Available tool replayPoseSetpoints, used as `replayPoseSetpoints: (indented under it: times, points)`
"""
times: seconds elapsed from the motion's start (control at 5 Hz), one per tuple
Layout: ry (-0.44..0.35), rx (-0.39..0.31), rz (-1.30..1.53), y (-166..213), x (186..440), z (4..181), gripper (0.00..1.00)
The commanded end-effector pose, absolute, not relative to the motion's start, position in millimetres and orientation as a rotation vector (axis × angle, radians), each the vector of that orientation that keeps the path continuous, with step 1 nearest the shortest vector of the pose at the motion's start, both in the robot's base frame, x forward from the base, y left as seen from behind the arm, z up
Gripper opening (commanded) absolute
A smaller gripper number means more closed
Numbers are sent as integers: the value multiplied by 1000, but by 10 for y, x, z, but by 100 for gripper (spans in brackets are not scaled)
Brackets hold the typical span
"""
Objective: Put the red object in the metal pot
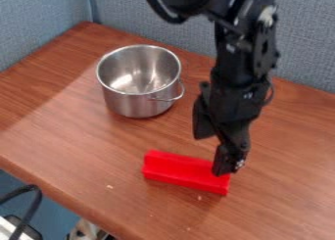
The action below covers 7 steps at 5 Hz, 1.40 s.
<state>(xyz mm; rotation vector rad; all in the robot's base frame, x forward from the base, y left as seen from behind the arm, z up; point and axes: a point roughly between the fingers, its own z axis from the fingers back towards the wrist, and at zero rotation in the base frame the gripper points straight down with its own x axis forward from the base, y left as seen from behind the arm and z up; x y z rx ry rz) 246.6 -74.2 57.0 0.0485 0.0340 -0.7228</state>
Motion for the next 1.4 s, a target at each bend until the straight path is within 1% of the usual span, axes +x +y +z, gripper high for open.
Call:
replayPoseSetpoints:
  times: [0.0, 0.2, 1.0, 1.2]
  points:
    - [2, 66, -766, -762, 2488, 489, 100]
    - [3, 69, -793, -767, 2475, 363, 100]
    - [40, 31, -803, -754, 2387, 72, 100]
    - [61, 20, -807, -764, 2345, 137, 100]
